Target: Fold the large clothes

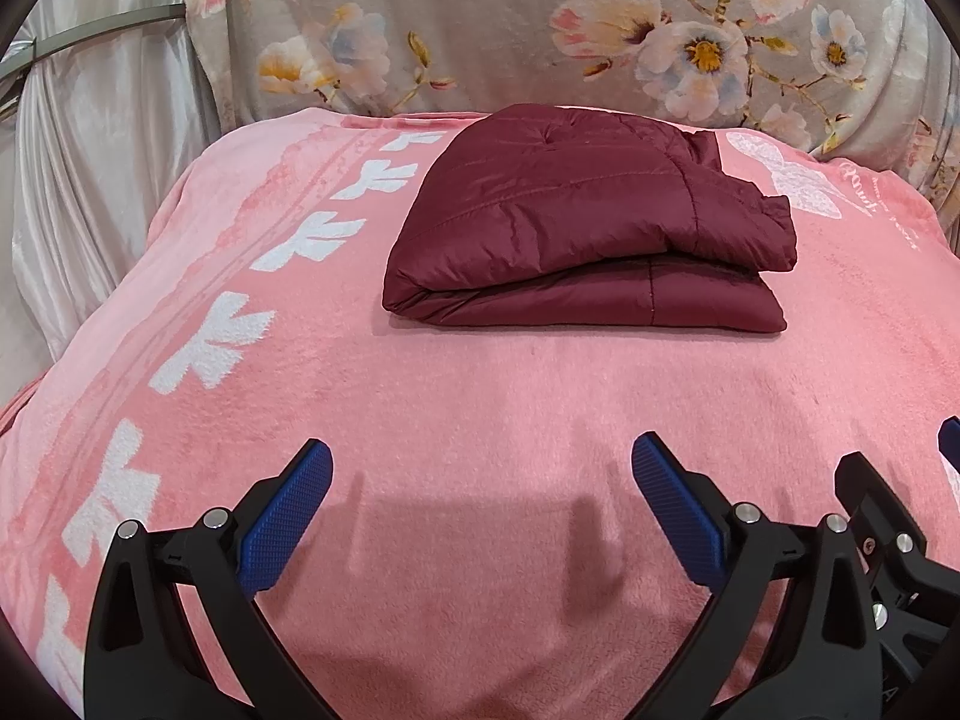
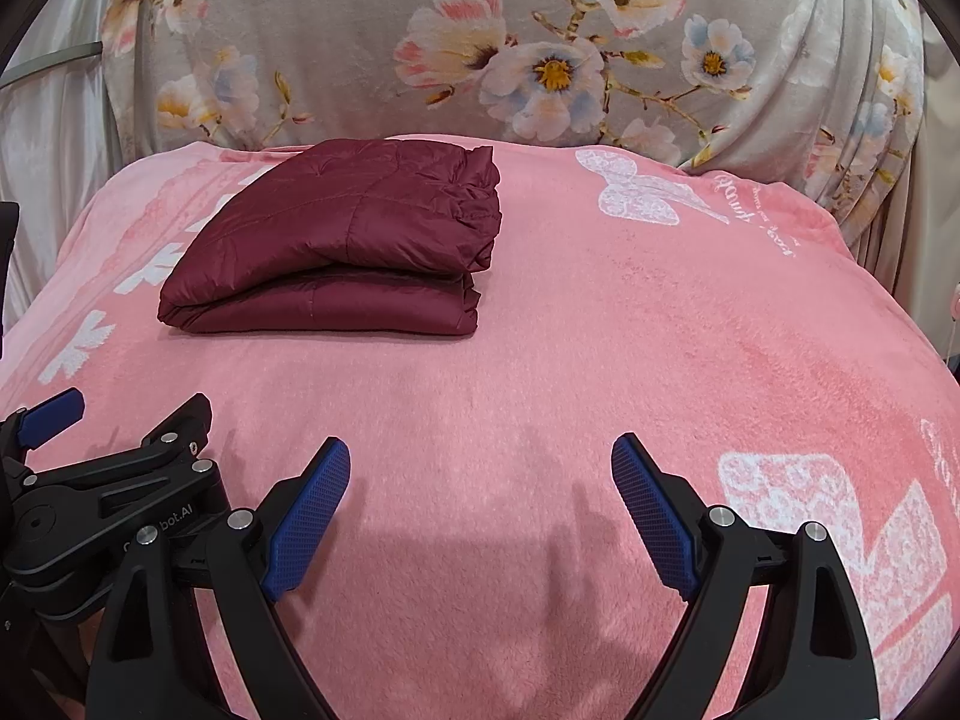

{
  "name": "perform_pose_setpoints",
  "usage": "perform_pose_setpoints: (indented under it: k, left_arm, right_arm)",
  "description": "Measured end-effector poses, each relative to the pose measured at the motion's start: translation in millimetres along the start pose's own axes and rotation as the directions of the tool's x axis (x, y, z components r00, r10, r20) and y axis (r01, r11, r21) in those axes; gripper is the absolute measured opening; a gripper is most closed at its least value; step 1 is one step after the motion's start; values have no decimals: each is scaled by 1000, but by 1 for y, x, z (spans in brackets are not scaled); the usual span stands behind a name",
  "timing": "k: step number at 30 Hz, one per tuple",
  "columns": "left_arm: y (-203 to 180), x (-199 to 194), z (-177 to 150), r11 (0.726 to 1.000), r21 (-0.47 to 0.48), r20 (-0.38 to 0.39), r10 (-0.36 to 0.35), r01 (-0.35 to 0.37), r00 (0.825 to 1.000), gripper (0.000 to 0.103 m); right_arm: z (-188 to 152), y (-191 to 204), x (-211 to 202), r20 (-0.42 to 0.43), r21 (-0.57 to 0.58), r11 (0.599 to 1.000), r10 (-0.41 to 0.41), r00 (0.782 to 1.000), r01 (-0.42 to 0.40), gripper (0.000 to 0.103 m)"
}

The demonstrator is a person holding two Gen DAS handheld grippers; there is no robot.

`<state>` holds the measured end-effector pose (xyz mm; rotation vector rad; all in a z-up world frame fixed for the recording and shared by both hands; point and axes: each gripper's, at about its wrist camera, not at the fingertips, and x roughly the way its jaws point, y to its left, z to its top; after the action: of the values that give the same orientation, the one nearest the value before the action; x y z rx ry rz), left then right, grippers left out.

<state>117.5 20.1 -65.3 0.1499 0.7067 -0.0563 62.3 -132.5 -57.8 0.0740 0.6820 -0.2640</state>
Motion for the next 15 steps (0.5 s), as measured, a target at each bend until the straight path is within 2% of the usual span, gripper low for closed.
perform_pose_setpoints:
  k: [15]
  left_arm:
    - [-1,0,0,1000,1,1,5,-5,1000,98]
  right_arm:
    - [0,1,0,2,-1,1000,-2,1000,2,87]
